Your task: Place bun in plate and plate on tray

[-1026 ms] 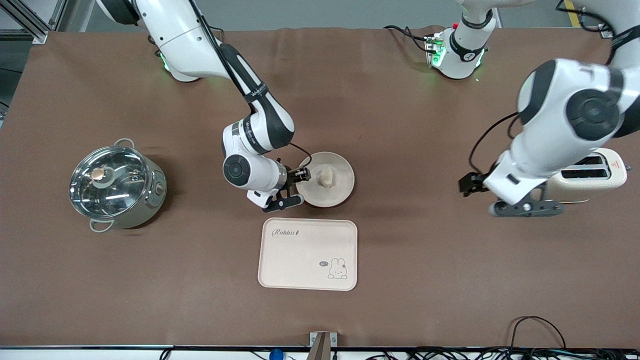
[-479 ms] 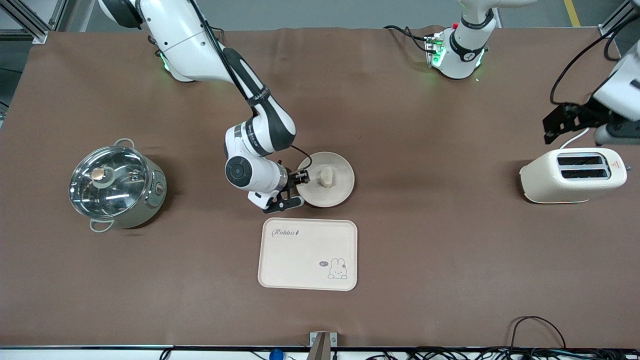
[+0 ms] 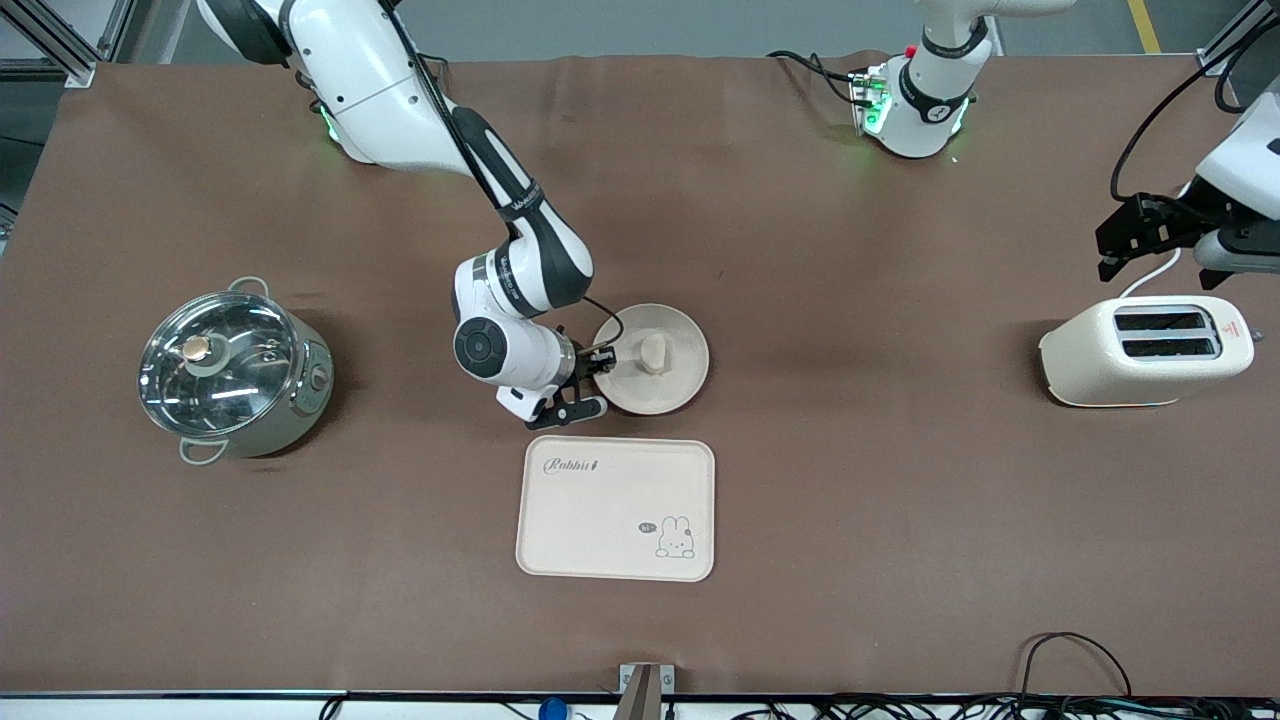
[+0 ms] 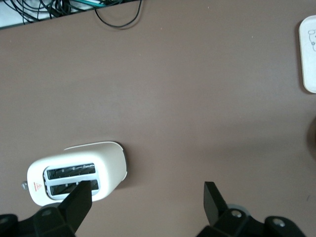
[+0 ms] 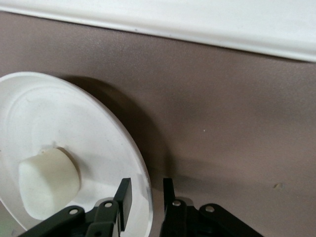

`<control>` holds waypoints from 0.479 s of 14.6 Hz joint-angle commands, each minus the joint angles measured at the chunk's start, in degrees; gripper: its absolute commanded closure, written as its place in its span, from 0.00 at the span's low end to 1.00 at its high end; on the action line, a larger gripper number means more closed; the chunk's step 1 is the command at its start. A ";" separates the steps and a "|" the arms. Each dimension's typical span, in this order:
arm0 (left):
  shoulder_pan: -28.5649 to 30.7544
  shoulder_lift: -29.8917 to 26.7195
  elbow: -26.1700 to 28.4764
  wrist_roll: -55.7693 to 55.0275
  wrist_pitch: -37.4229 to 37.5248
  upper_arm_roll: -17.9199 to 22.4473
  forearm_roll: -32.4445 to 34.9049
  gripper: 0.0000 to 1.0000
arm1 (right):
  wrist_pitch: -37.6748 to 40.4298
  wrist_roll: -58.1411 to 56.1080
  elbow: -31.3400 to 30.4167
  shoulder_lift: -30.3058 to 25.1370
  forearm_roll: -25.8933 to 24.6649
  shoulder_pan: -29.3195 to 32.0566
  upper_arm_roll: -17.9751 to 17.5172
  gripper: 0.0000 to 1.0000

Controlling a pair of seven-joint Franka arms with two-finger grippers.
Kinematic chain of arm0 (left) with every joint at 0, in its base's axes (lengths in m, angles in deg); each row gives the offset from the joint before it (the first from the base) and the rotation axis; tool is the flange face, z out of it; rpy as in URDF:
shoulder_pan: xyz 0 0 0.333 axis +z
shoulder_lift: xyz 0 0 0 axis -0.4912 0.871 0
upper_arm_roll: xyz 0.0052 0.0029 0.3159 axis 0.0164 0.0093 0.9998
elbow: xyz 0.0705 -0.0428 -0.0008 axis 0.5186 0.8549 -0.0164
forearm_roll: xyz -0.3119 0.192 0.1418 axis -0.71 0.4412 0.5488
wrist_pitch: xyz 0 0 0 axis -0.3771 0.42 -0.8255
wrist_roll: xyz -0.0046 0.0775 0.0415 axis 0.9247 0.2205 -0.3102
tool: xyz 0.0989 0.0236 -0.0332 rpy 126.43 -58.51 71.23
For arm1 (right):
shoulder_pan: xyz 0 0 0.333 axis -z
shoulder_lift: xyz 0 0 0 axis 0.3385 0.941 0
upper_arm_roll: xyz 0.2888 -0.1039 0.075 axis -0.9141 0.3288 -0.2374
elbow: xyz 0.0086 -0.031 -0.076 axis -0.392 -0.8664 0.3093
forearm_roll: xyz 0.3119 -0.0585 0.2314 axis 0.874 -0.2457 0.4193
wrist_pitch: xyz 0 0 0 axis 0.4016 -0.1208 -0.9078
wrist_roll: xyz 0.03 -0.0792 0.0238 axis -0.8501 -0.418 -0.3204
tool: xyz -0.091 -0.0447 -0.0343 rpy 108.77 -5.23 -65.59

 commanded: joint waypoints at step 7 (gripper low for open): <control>0.03 2.51 -4.31 1.35 2.48 3.09 -4.83 0.00 | 0.03 -0.56 -0.59 -0.22 1.10 -0.14 0.27 0.91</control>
